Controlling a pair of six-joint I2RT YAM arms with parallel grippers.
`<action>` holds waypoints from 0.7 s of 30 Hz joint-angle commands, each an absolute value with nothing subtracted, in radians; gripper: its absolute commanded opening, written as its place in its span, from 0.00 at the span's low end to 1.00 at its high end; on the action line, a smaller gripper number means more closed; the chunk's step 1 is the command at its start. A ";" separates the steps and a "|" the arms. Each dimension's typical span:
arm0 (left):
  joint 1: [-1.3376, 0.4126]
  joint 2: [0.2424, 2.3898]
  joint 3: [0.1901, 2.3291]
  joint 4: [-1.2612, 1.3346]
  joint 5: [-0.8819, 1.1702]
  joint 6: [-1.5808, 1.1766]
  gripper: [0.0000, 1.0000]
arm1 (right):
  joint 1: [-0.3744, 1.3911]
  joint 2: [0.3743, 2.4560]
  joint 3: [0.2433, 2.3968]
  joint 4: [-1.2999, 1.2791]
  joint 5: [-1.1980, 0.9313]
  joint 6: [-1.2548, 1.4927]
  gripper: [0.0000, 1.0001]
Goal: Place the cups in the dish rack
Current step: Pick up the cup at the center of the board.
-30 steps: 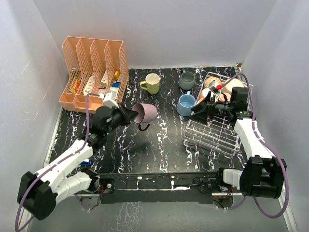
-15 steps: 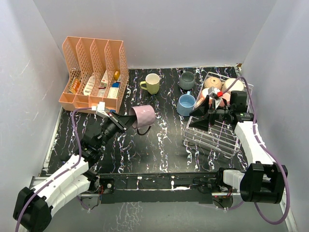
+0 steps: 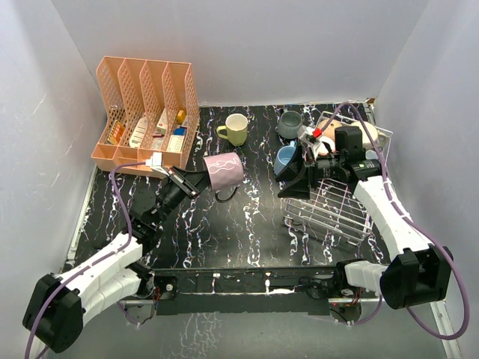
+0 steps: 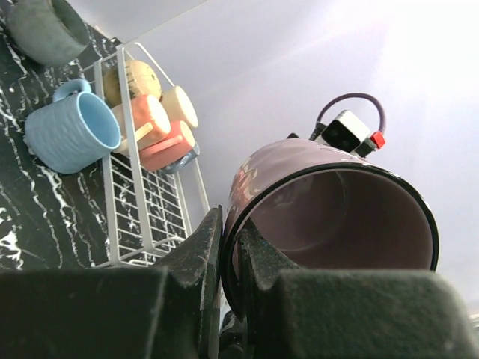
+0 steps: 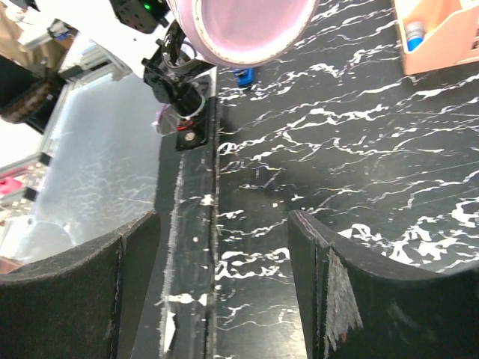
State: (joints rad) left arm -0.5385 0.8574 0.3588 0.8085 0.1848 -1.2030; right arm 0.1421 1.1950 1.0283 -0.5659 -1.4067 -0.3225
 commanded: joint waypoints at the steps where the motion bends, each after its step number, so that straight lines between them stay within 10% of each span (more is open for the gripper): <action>1: -0.541 0.885 0.378 1.051 0.199 -1.290 0.00 | 0.188 1.209 1.096 -0.499 -1.414 -0.142 0.70; 21: -0.703 1.098 0.487 1.319 -0.055 -1.212 0.00 | 0.282 1.161 0.898 0.221 -1.311 0.744 0.69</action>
